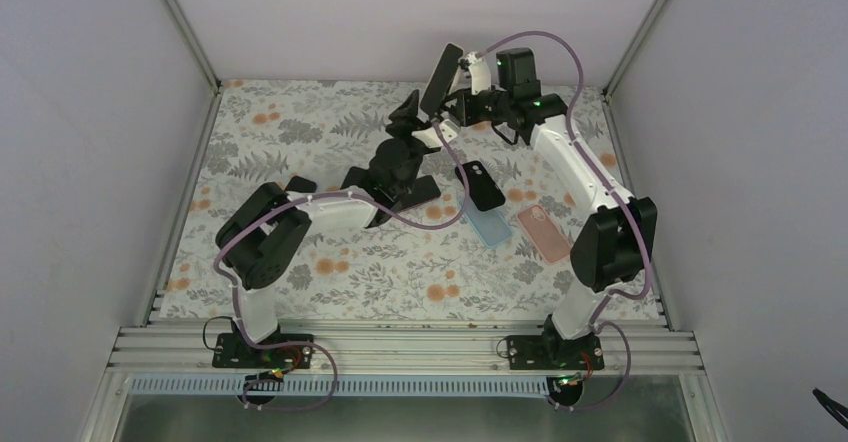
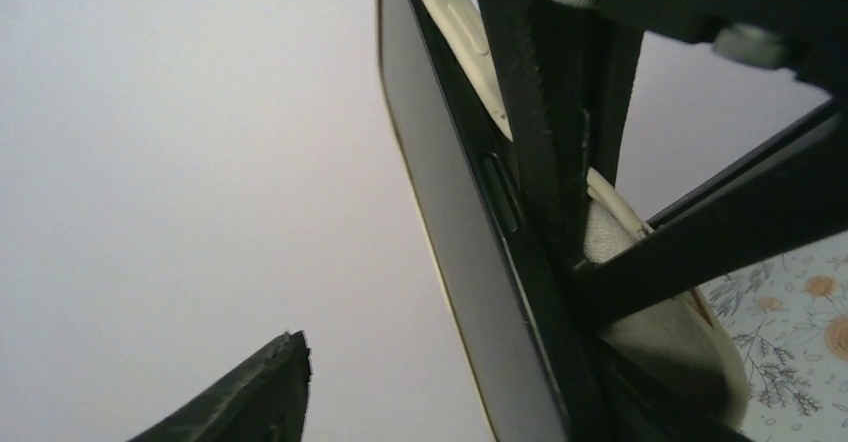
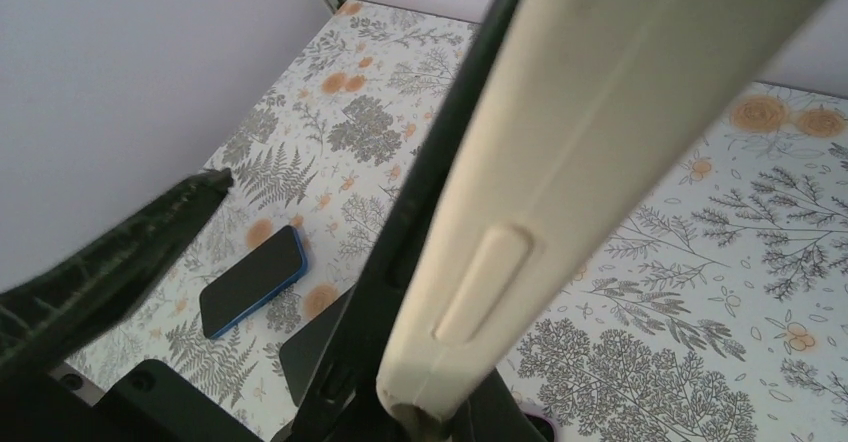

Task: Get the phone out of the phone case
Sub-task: Remove the phone case from the phone.

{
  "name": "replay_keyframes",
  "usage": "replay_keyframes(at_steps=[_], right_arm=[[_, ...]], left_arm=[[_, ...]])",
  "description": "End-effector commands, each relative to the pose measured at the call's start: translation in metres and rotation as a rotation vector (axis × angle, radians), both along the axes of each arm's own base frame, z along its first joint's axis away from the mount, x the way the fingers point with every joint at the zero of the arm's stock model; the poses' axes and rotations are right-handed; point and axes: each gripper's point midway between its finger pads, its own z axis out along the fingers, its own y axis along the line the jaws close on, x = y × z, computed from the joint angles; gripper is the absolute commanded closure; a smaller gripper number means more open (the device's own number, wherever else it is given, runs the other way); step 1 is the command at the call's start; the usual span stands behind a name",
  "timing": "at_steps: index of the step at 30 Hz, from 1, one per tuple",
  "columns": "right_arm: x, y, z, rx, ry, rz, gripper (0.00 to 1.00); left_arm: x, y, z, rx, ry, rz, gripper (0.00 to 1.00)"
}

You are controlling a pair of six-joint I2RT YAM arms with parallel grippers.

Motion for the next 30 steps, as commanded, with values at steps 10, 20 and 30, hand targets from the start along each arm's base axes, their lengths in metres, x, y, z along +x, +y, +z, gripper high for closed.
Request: replay_keyframes(at_steps=[10,20,30], right_arm=[[-0.09,0.015,-0.062,-0.018,0.364,0.281,0.97],[-0.041,-0.038,-0.081,-0.226,0.254,0.031,0.97],[-0.025,-0.217,-0.128,-0.662,0.286,-0.139,0.96]], left_arm=[[0.015,0.031,0.061,-0.215,-0.133,0.128,0.86],[-0.014,-0.005,0.067,-0.172,-0.102,0.0,0.98],[-0.082,0.035,-0.002,0.248,0.202,-0.182,0.98]])
